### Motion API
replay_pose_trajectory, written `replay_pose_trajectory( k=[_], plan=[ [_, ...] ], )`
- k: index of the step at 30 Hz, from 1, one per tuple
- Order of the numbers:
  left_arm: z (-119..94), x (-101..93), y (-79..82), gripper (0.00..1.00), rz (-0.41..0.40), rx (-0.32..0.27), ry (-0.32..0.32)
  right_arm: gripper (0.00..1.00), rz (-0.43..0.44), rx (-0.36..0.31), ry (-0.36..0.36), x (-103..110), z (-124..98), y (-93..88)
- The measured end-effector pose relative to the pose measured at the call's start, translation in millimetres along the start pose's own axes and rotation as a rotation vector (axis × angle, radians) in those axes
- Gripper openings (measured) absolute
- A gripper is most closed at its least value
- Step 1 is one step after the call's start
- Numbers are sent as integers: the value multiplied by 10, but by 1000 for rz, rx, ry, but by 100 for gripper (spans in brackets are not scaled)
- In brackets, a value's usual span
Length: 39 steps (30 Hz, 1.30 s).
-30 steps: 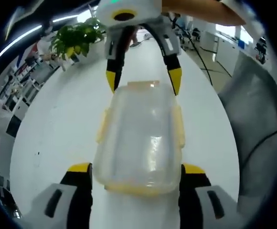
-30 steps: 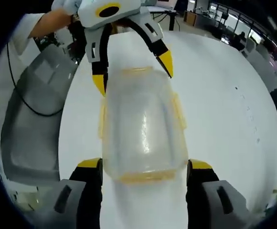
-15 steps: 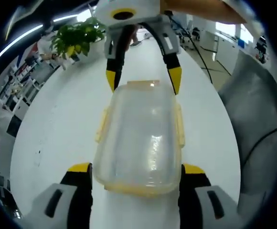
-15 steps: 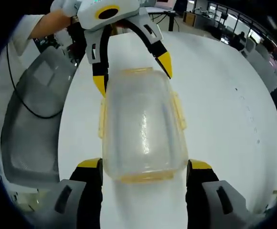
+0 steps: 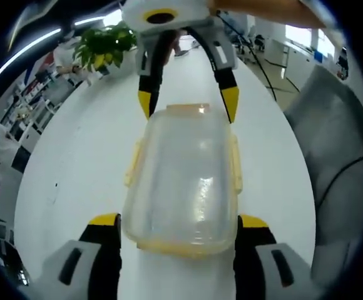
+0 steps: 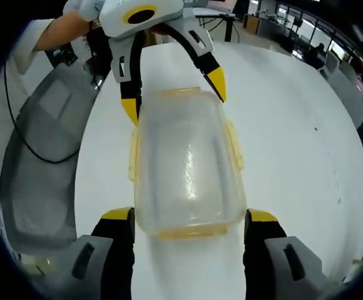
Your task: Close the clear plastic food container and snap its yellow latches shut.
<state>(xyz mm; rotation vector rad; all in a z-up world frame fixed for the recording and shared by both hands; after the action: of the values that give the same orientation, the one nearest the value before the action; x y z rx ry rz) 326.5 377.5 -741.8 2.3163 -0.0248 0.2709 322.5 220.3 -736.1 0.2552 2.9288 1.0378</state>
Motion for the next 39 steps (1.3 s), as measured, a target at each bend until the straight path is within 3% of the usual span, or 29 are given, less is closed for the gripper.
replay_pose_trajectory(
  k=[22, 39],
  plan=[
    [-261, 15, -248, 71, -7, -6, 3, 68, -8, 20, -2, 67, 228, 279],
    [-209, 376, -317, 71, -21, -12, 0, 68, -22, 28, 4, -301, 282, 364]
  ],
)
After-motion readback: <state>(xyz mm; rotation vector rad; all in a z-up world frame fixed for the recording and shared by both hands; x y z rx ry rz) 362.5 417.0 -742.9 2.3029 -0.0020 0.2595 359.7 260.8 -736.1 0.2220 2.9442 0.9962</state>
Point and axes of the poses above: the point that each gripper's makers call its tool centre point, and the gripper's own axes: z roughly forward along the fingers, x roughly to its left, y roughly out of its top, the point moved 6 cm from there along -z, roughly backward along the fingers, and after that the axes turned 14 degrees about -x, right-handed, at the moved point
